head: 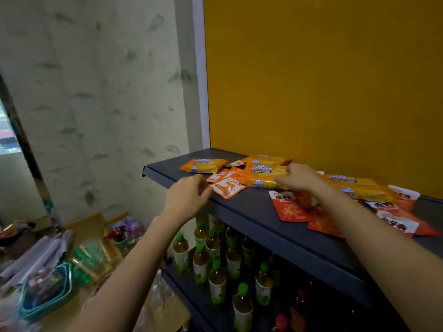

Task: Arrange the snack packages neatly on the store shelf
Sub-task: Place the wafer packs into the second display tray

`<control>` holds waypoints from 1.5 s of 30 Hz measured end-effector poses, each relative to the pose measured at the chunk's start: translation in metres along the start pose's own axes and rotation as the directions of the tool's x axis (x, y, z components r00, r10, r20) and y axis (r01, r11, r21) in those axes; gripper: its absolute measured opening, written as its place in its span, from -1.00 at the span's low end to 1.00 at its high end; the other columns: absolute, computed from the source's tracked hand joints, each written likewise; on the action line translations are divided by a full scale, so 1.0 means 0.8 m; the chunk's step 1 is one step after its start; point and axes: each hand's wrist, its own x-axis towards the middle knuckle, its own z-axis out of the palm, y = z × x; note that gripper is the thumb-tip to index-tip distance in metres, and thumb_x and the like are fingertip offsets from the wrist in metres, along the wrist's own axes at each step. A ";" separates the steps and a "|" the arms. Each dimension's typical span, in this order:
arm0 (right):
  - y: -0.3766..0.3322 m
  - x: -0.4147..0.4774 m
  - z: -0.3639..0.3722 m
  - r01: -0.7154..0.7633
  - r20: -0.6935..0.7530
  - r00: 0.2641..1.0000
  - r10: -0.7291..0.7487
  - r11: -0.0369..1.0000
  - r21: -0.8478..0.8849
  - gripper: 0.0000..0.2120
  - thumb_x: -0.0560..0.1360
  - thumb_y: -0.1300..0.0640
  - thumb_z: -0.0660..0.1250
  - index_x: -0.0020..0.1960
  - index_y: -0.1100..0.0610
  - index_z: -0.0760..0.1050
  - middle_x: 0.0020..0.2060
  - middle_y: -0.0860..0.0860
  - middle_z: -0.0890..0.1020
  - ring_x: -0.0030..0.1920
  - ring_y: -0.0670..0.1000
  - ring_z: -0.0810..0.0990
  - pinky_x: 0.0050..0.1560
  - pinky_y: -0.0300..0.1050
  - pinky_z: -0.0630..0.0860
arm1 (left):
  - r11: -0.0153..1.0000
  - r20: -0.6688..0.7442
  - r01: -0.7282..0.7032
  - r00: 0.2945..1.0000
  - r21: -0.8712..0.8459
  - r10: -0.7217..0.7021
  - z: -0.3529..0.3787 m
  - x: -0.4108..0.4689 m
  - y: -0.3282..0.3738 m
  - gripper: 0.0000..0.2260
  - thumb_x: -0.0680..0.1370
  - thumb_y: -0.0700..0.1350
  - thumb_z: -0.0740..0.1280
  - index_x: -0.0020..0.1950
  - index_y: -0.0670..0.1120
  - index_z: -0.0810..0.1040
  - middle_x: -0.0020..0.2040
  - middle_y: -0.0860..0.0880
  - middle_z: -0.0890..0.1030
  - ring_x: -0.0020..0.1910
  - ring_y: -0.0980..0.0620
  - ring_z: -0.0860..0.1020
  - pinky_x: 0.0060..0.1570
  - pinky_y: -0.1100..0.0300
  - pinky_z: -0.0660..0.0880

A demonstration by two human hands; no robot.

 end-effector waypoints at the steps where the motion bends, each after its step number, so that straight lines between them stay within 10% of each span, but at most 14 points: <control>1: -0.002 0.011 0.001 -0.034 0.005 0.999 0.034 0.999 -0.017 -0.48 0.51 -0.09 0.26 0.33 0.23 0.39 0.25 0.21 0.51 0.22 0.20 0.49 0.08 -0.05 0.43 | 1.000 0.004 -0.014 1.000 0.004 0.014 0.004 0.018 -0.007 -0.74 0.56 0.08 0.23 0.08 -0.06 0.55 0.07 -0.04 0.62 0.09 -0.05 0.55 -0.06 0.10 0.45; 10: 0.002 0.074 0.016 -0.317 0.000 0.948 0.317 0.948 -0.010 -0.18 0.20 -0.44 0.37 0.14 0.20 0.44 0.13 0.19 0.53 0.01 0.16 0.49 -0.10 -0.09 0.35 | 0.995 -0.036 0.062 0.997 -0.084 -0.065 0.045 0.137 -0.083 -0.71 0.56 0.05 0.22 0.16 -0.09 0.54 0.13 -0.10 0.61 0.14 -0.10 0.53 0.04 0.03 0.47; 20: -0.002 0.081 0.020 -0.490 0.050 0.871 0.488 0.858 0.154 -0.05 -0.01 -0.46 0.47 0.13 0.18 0.49 0.17 0.06 0.53 0.17 0.13 0.52 0.07 -0.07 0.44 | 0.958 0.391 0.213 0.912 -0.194 -0.123 0.090 0.240 -0.140 -0.25 0.43 0.33 0.26 0.38 -0.20 0.26 0.36 -0.23 0.41 0.34 -0.21 0.37 0.22 -0.05 0.39; 28: -0.042 0.071 0.027 -0.571 0.062 0.817 0.573 0.788 0.230 -0.01 0.16 -0.31 0.50 0.42 0.18 0.33 0.41 0.10 0.38 0.36 0.14 0.40 0.27 -0.05 0.37 | 0.867 0.579 0.286 0.815 -0.408 0.004 0.088 0.284 -0.151 -0.08 0.33 0.14 0.50 0.47 -0.23 0.08 0.43 -0.20 0.31 0.35 -0.17 0.36 0.26 -0.02 0.37; 36: -0.072 0.056 0.036 -0.555 0.000 0.783 0.622 0.698 0.453 -0.24 0.35 -0.03 0.49 0.42 0.23 0.27 0.36 0.10 0.40 0.26 0.14 0.41 0.05 -0.15 0.31 | 0.737 0.658 0.415 0.751 -0.534 0.054 0.096 0.305 -0.166 0.06 0.28 0.01 0.56 0.54 -0.19 -0.07 0.49 -0.19 0.21 0.42 -0.20 0.28 0.37 -0.08 0.31; 42: -0.077 0.051 0.048 -0.497 -0.085 0.720 0.688 0.598 0.629 -0.43 0.42 0.02 0.45 0.27 0.34 0.40 0.01 0.16 0.49 -0.12 0.12 0.47 -0.38 -0.14 0.39 | 0.442 0.647 0.513 0.725 -0.736 0.235 0.100 0.302 -0.177 -0.72 0.41 -0.22 0.46 0.07 -0.17 0.51 -0.09 -0.12 0.69 -0.31 0.03 0.63 -0.37 0.25 0.58; 45: -0.076 0.043 0.051 -0.433 -0.179 0.671 0.719 0.576 0.694 -0.53 0.45 0.03 0.42 0.20 0.33 0.45 -0.03 0.17 0.51 -0.14 0.12 0.49 -0.43 -0.16 0.40 | 0.303 0.613 0.539 0.744 -0.786 0.267 0.092 0.307 -0.173 -0.69 0.47 -0.22 0.39 0.20 -0.22 0.50 -0.48 0.03 0.65 -0.54 0.15 0.60 -0.53 0.33 0.54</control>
